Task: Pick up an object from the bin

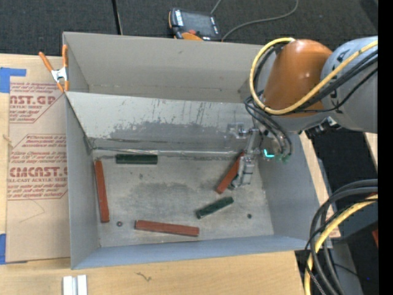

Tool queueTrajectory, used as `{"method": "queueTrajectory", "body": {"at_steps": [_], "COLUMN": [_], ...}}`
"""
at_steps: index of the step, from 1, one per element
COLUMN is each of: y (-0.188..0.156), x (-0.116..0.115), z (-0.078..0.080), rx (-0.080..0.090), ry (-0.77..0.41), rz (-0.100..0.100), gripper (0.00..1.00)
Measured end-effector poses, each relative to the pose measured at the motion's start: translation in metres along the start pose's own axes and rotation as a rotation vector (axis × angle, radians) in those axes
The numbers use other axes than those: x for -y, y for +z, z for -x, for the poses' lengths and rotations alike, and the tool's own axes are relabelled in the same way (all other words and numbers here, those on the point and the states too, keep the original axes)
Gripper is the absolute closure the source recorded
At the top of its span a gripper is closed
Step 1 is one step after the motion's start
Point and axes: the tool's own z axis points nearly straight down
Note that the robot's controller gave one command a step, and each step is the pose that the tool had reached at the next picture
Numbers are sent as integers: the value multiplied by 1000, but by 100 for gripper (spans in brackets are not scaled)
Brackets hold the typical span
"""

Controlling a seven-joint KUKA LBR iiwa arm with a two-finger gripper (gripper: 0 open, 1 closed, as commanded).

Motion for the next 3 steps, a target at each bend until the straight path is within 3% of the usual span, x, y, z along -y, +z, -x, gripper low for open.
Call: {"method": "queueTrajectory", "body": {"at_steps": [1, 2, 3], "y": [107, 104, 105], "x": [10, 24, 54], "z": [10, 6, -19], "rx": [0, 7, 4], "ry": [181, -342, -767], "rz": [2, -2, -2], "gripper": [0, 0, 0]}}
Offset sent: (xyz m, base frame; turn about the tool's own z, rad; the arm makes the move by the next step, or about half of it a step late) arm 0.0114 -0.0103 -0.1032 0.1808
